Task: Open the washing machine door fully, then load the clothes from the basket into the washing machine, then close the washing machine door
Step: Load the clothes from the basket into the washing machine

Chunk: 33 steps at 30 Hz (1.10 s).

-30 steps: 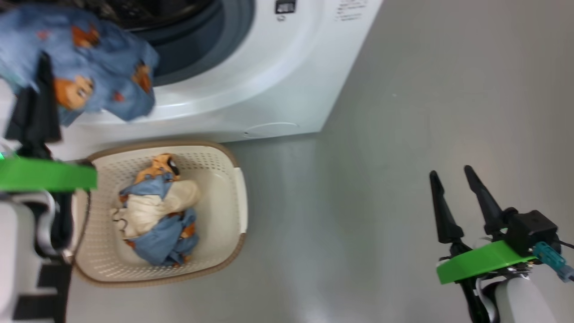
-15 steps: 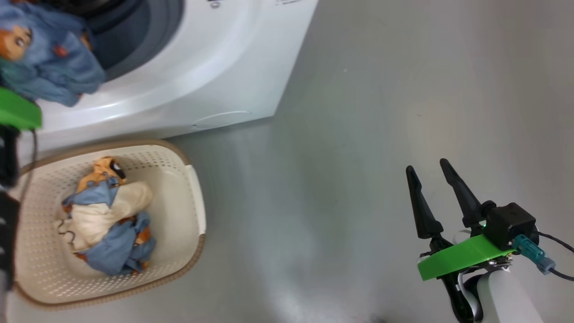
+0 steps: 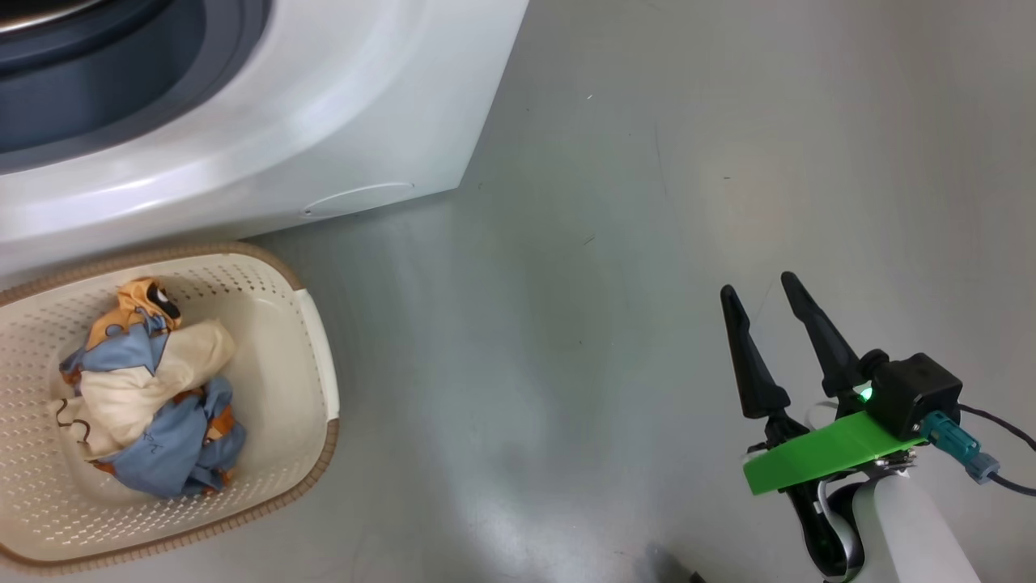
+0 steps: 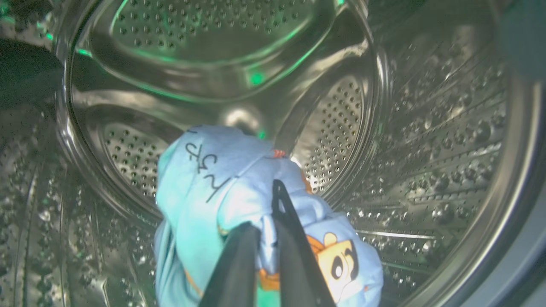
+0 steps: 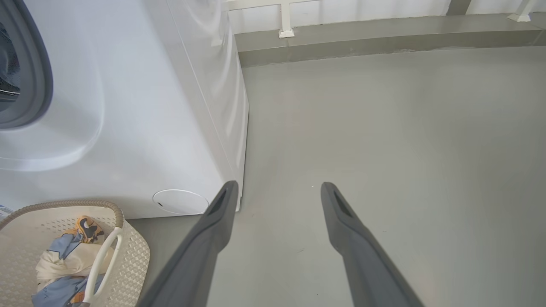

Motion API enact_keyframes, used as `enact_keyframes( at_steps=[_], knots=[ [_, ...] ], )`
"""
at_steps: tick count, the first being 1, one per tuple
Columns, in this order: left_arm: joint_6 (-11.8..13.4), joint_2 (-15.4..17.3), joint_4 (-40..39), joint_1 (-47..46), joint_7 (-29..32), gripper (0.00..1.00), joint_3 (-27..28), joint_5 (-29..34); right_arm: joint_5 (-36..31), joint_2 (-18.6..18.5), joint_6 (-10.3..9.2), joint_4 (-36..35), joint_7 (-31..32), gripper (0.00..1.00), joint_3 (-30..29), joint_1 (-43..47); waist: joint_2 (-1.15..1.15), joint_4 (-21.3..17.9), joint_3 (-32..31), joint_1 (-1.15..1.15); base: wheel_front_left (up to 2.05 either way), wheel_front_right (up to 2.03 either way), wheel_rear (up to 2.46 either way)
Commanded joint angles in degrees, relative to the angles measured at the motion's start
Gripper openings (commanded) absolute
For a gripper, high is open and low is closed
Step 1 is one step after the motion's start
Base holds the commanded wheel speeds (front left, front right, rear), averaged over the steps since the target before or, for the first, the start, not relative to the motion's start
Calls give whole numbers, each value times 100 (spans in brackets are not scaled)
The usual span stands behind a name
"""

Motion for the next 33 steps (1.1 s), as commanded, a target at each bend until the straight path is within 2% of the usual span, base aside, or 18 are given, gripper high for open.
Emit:
enact_keyframes(
  at_steps=[1,6,16,25,33],
  knots=[
    [-13,250,-104,27,-28,100,117,58,62,3,14,-128,-27,100,141,-44,0,-1,0,0,0,0,0],
    [-13,208,250,207,-28,100,59,21,71,3,14,-113,-27,100,148,-37,0,39,-20,0,0,0,0],
    [-13,109,348,548,-28,100,-46,39,-43,4,14,-95,-27,100,130,-57,0,141,-114,0,0,0,0],
    [-13,145,774,305,-28,100,-259,-34,-49,4,14,-114,-27,100,176,-76,0,137,-104,0,0,0,0],
    [-13,71,936,545,-28,100,-457,-228,-55,4,14,-70,-27,100,135,-23,0,241,-268,0,0,0,0]
  ],
)
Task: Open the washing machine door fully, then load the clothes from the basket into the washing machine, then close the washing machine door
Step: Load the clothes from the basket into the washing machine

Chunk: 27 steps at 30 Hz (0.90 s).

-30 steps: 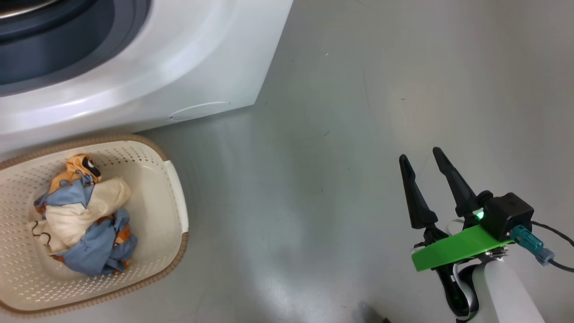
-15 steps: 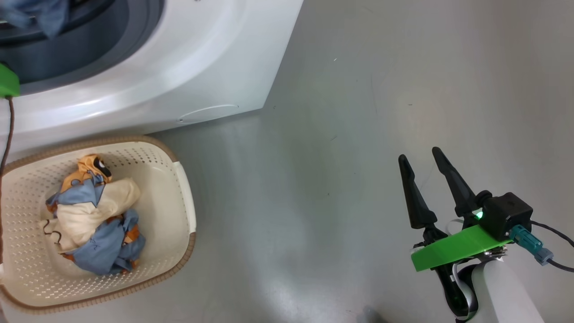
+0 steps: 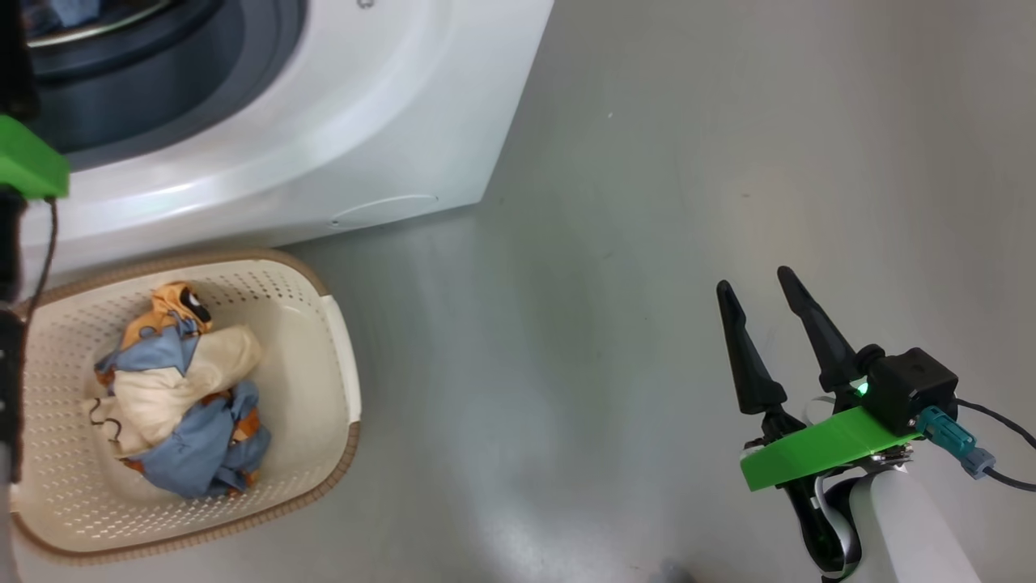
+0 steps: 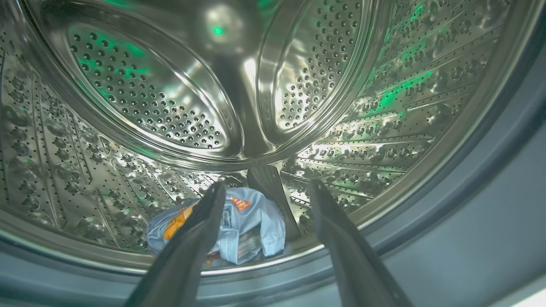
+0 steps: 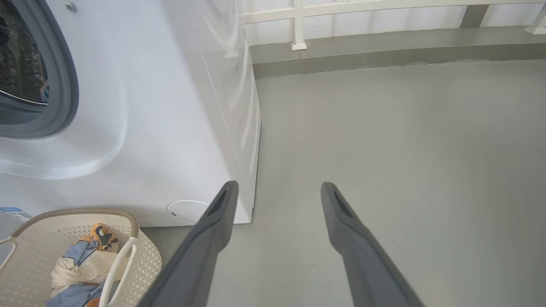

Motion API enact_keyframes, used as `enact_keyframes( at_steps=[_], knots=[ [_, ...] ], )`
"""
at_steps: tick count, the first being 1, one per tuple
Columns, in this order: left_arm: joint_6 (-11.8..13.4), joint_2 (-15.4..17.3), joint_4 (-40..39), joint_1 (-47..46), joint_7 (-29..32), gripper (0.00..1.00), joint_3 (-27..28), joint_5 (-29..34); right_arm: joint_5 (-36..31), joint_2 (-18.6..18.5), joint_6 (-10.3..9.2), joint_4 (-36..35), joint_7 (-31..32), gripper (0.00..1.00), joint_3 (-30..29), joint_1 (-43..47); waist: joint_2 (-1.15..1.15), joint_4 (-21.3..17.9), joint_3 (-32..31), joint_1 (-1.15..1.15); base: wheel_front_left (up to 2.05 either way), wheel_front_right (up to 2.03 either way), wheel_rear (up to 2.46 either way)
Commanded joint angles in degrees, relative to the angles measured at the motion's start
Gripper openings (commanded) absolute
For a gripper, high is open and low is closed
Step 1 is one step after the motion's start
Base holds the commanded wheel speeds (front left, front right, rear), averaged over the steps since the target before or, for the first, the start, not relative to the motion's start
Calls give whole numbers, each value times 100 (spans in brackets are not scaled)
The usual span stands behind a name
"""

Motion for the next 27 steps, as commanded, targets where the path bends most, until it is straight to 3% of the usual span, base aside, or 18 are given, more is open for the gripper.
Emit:
enact_keyframes(
  at_steps=[1,11,27],
  knots=[
    [-9,211,-129,146,-31,100,106,-64,-41,3,14,-97,-27,100,82,58,0,83,-96,0,0,0,0],
    [-9,-223,-665,1119,-31,100,441,-124,-204,-68,14,-38,-27,100,-44,125,0,427,-473,0,0,0,0],
    [-9,-919,-2036,3493,-31,100,1167,417,-183,-437,14,116,-27,100,-181,733,0,957,-1548,0,0,0,0]
  ],
)
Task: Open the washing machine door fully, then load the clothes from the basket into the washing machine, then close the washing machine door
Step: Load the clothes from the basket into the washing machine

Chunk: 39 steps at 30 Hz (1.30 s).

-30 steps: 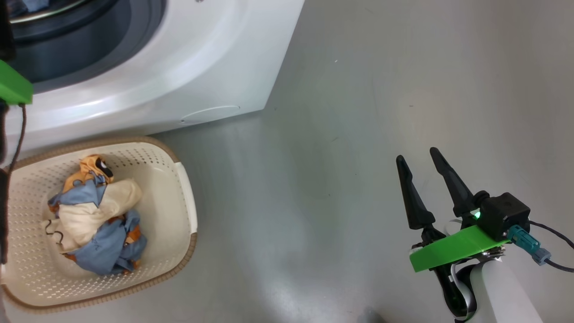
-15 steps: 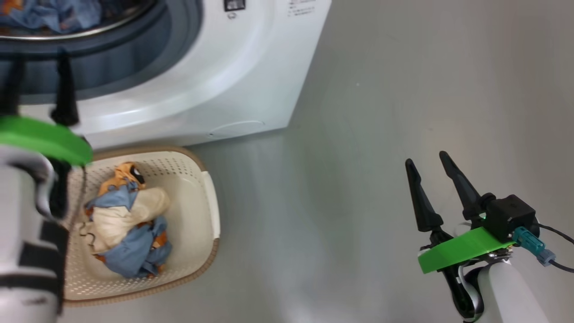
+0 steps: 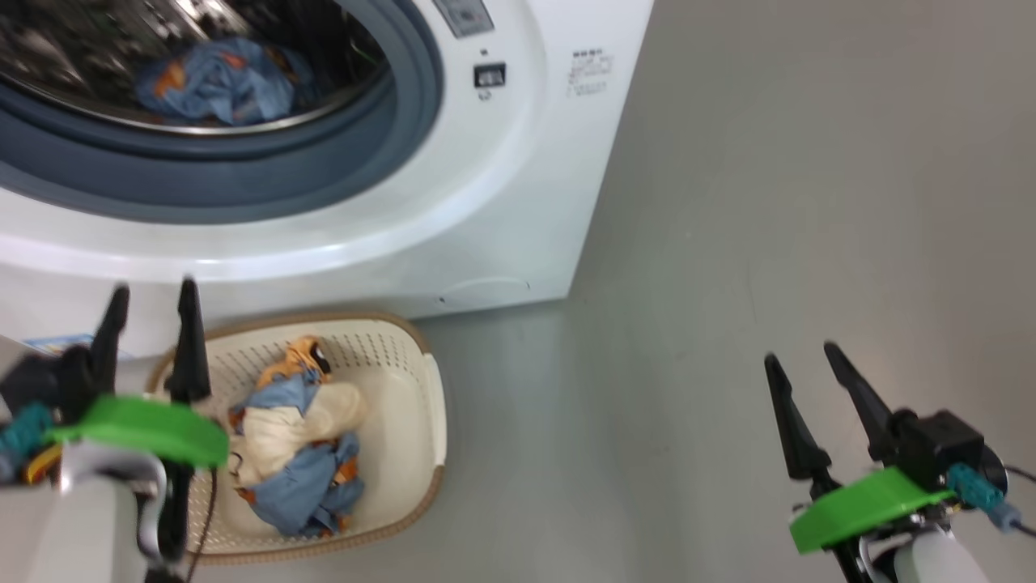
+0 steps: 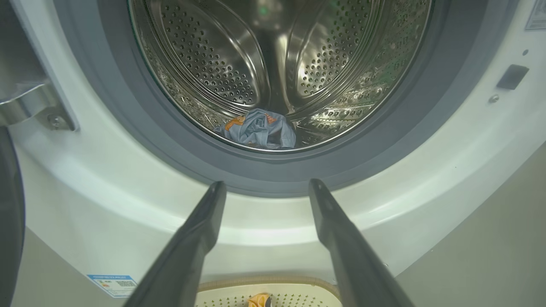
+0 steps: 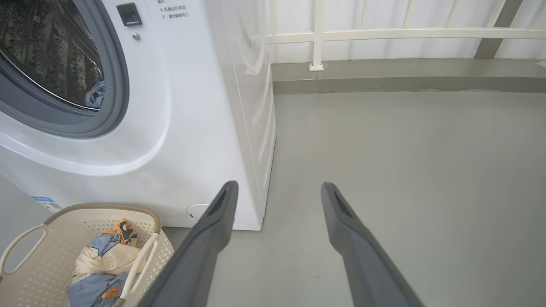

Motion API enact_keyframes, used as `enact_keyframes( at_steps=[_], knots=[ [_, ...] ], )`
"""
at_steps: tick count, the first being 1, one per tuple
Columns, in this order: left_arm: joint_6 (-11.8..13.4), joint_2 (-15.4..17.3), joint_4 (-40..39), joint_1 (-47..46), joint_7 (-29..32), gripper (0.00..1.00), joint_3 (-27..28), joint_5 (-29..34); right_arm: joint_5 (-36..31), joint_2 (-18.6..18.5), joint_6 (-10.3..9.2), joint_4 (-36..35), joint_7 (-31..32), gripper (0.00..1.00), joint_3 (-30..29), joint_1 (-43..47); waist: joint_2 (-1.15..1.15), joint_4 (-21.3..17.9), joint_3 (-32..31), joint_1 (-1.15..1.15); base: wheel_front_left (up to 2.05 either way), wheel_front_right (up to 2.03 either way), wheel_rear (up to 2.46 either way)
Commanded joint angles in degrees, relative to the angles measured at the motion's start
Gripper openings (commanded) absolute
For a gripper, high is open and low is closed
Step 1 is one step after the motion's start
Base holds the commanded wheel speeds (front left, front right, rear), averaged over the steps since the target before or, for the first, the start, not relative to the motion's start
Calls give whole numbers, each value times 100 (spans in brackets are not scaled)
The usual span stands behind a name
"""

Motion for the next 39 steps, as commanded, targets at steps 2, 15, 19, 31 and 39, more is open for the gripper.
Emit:
enact_keyframes(
  at_steps=[2,15,19,31,39],
  knots=[
    [-9,119,-302,329,-32,100,244,60,-14,-85,14,-98,-27,100,86,218,0,224,-426,0,0,0,0],
    [-9,-118,-1158,1987,-32,100,505,193,71,-274,14,-136,-27,100,-70,1000,0,434,-1192,0,0,0,0],
    [-9,-145,-1429,2408,-32,100,519,214,80,-287,14,-194,-27,100,-144,1205,0,506,-1356,0,0,0,0],
    [-9,-240,-1847,3022,-32,100,633,195,85,-247,14,-258,-27,100,-183,1413,0,518,-1467,0,0,0,0],
    [-9,-274,-1923,2988,-32,100,639,180,55,-239,14,-306,-27,100,-178,1325,0,487,-1337,0,0,0,0]
  ],
)
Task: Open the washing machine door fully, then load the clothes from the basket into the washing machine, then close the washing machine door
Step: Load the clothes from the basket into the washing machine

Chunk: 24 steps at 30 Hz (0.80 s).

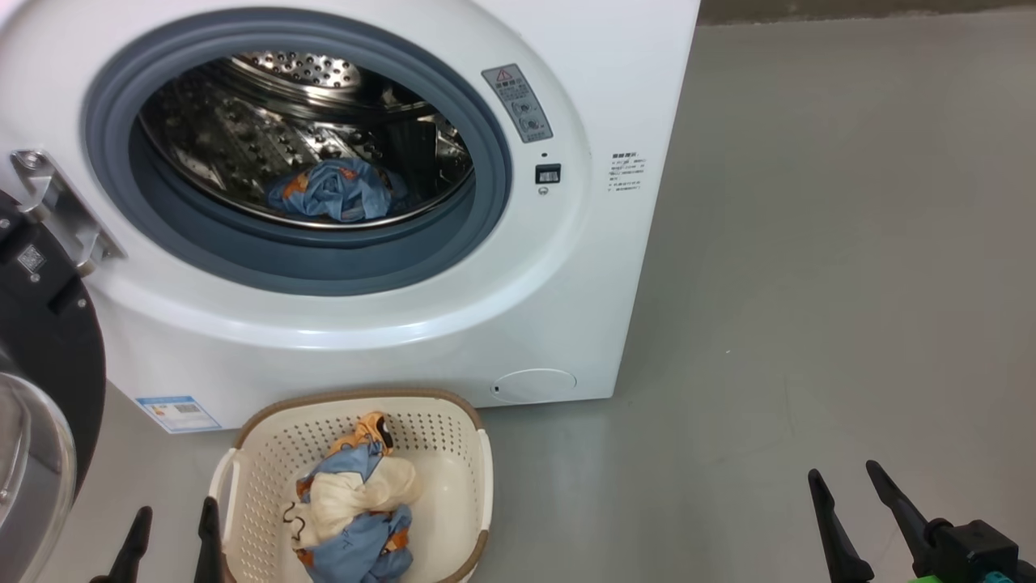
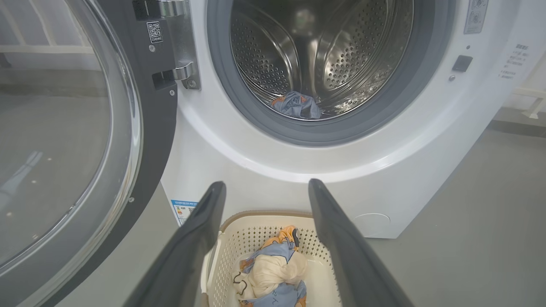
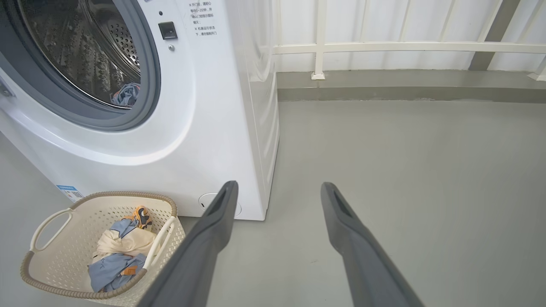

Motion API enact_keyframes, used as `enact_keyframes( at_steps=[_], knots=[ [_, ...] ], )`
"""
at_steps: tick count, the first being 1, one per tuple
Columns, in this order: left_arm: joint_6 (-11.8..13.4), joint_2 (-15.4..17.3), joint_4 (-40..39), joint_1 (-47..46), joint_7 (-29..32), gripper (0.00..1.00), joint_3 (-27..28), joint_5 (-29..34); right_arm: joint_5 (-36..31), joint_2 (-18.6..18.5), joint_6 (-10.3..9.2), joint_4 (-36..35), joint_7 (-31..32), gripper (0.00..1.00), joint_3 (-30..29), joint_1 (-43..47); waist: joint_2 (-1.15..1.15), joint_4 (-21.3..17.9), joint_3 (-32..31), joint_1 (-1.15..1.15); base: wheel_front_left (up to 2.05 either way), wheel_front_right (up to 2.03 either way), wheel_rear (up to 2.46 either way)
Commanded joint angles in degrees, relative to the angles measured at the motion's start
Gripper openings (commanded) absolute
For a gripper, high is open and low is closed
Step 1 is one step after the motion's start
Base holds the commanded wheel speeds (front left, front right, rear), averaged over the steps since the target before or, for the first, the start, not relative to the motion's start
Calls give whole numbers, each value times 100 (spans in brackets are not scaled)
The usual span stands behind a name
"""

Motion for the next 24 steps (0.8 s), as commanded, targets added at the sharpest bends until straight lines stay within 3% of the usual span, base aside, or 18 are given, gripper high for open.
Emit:
enact_keyframes(
  at_steps=[1,12,24],
  knots=[
    [-9,55,-155,-138,-36,100,198,28,26,-61,14,-154,-27,100,124,-83,0,-8,72,0,0,0,0],
    [-9,6,263,-597,-36,100,-222,-192,-19,-10,14,-232,-27,100,129,-405,0,-24,766,0,0,0,0],
    [-9,263,1662,-2278,-36,100,-787,-548,-141,94,14,-367,-27,100,160,-1192,0,-30,2223,0,0,0,0]
  ],
)
